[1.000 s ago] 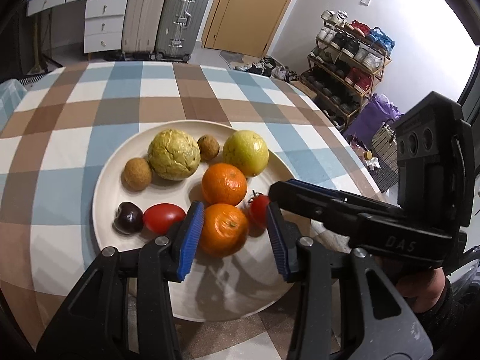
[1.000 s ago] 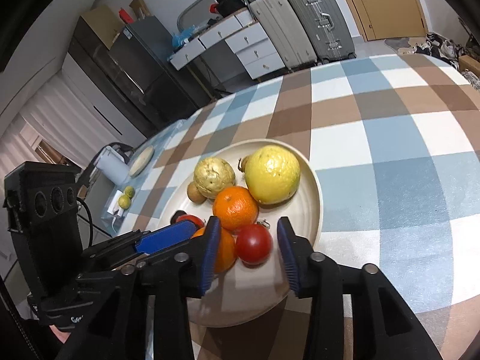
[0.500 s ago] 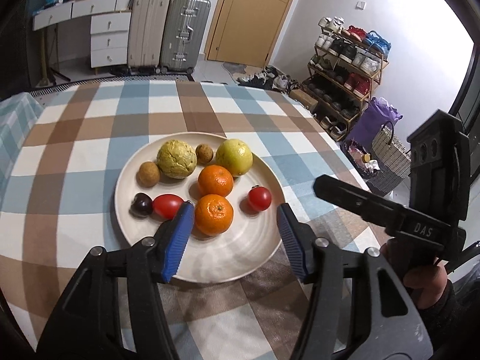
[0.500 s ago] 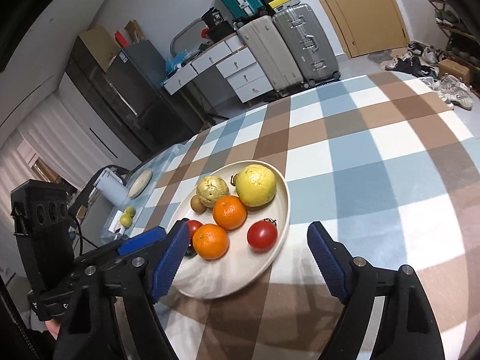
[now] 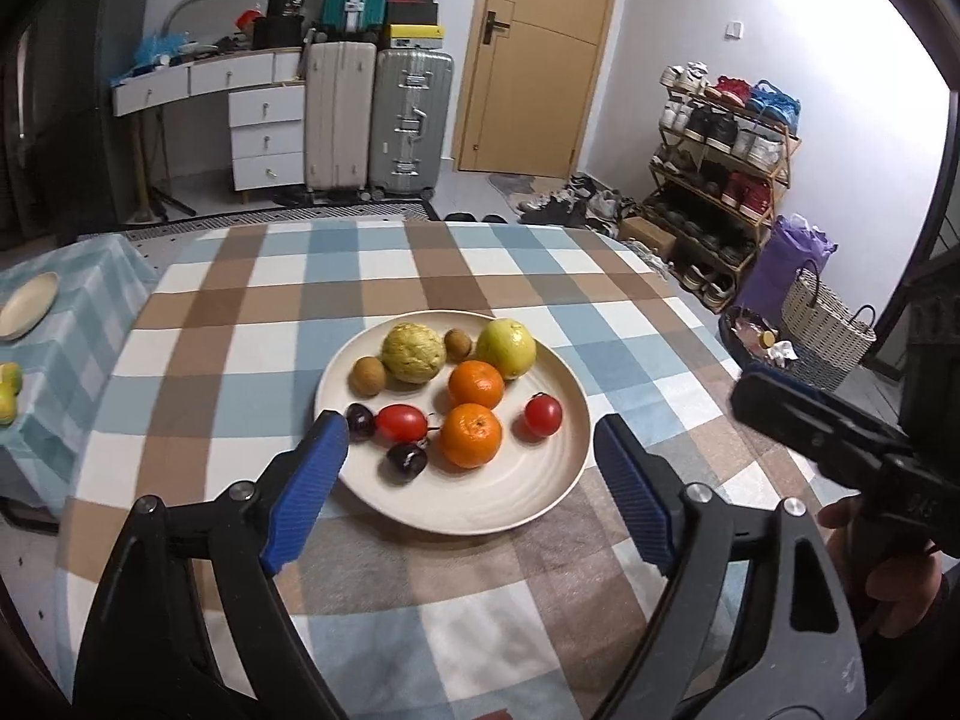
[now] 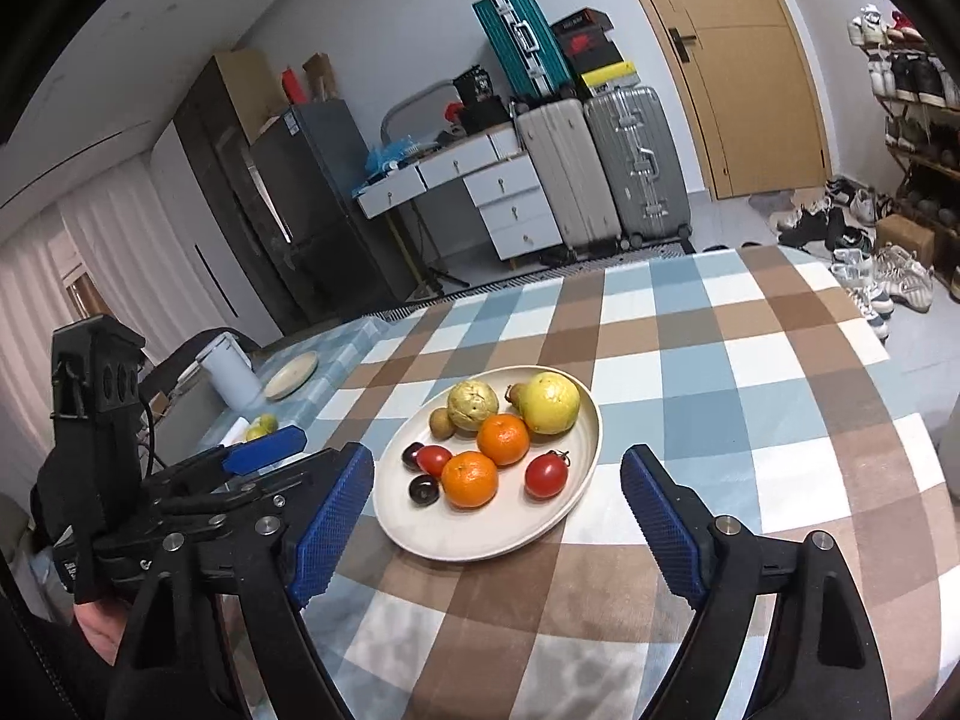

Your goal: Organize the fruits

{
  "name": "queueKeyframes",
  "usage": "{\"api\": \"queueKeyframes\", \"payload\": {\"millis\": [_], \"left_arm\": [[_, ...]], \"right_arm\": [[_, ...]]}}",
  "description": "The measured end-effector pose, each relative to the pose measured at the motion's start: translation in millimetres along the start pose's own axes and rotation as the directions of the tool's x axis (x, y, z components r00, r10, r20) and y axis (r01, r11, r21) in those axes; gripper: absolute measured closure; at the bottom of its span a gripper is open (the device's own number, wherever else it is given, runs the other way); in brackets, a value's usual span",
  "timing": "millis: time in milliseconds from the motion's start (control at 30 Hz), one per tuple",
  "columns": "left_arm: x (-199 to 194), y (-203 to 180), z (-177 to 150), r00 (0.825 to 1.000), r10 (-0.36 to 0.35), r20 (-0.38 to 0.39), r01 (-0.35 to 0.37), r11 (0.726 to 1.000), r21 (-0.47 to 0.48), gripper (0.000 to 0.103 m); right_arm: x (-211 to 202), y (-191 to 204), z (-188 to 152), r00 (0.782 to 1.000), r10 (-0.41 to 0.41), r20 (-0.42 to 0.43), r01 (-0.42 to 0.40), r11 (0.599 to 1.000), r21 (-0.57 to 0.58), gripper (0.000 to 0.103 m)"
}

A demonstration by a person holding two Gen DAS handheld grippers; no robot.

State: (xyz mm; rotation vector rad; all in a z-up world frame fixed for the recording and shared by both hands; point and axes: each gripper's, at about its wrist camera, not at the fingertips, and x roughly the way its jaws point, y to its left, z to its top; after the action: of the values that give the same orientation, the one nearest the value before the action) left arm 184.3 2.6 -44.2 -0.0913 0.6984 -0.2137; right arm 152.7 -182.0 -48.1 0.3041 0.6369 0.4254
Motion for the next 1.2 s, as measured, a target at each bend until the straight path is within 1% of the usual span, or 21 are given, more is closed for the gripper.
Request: {"api": "queueKeyframes", "payload": {"millis": [67,100,200,300,400,433,533,633,733,800,900,1000,1067,1100,1167,1200], "left_arm": [[-10.0,1.3,-2.4,1.0,0.011,0.007,-0.011,1.0,0.001,0.02],[-13.8,2.3,-2.5,1.0,0.018,0.013,-0.018,1.0,-0.002,0.02],[-27.9,5.8,-5.2,0.999,0.014,0.033,-0.013,1.0,-0.017,0.018],[-42.7,6.9,-7.4,0.998,0.024,0.059,-0.023,0.999,-0.023,0.013],[-59.6,6.7,-10.2,0.995,0.026,0.1,-0.023,0.999,-0.031,0.001],[-65.5,6.3,-11.4,0.993,0.03,0.117,-0.027,0.999,-0.031,0.001],[-81.3,4.8,-14.1,0.985,0.043,0.169,-0.039,0.999,-0.023,0.001],[-95.4,4.5,-16.7,0.972,0.06,0.228,-0.058,0.998,-0.017,0.001],[-106.4,4.6,-20.3,0.953,0.094,0.288,-0.095,0.995,-0.009,0.001],[-111.3,6.1,-24.9,0.946,0.097,0.311,-0.1,0.995,-0.008,0.001],[-115.2,9.2,-32.4,0.94,0.069,0.333,-0.07,0.997,-0.008,0.001],[-116.6,9.3,-41.9,0.932,0.092,0.351,-0.098,0.995,0.0,0.001],[-115.1,9.0,-46.2,0.926,0.105,0.363,-0.115,0.993,0.007,0.001],[-114.9,8.3,-49.9,0.92,0.118,0.373,-0.132,0.991,0.011,0.001],[-113.3,7.8,-54.9,0.911,0.133,0.39,-0.153,0.988,0.021,0.001],[-112.3,7.7,-56.7,0.91,0.137,0.392,-0.159,0.987,0.024,0.001]], "right_arm": [[-7.9,4.3,-1.9,1.0,-0.013,0.024,0.014,1.0,-0.012,0.012],[-12.5,6.8,-2.9,0.999,-0.02,0.042,0.02,1.0,-0.019,0.008],[-26.0,15.1,-4.5,0.997,-0.029,0.076,0.032,0.999,-0.04,0.007],[-36.7,23.2,-5.8,0.994,-0.039,0.101,0.045,0.997,-0.057,0.007],[-47.3,32.5,-7.5,0.99,-0.043,0.133,0.053,0.996,-0.076,0.007],[-50.2,35.5,-8.2,0.989,-0.045,0.144,0.057,0.995,-0.083,0.007],[-61.0,45.1,-12.4,0.981,-0.06,0.184,0.08,0.991,-0.105,0.004],[-66.8,49.4,-16.0,0.974,-0.071,0.214,0.095,0.99,-0.107,0.001],[-71.8,51.0,-20.2,0.963,-0.082,0.256,0.111,0.989,-0.099,0.001],[-75.0,53.0,-23.4,0.952,-0.098,0.29,0.133,0.986,-0.104,0.001],[-80.9,57.9,-29.7,0.93,-0.119,0.347,0.171,0.977,-0.126,0.001],[-89.1,62.0,-35.5,0.898,-0.125,0.422,0.203,0.968,-0.145,0.001],[-93.0,64.1,-39.4,0.883,-0.118,0.454,0.208,0.966,-0.155,0.001],[-94.5,65.0,-42.0,0.874,-0.115,0.471,0.213,0.964,-0.16,0.001],[-96.1,66.6,-46.6,0.856,-0.121,0.503,0.235,0.957,-0.17,0.001],[-96.0,67.7,-49.7,0.848,-0.125,0.515,0.249,0.952,-0.179,0.001]]}}
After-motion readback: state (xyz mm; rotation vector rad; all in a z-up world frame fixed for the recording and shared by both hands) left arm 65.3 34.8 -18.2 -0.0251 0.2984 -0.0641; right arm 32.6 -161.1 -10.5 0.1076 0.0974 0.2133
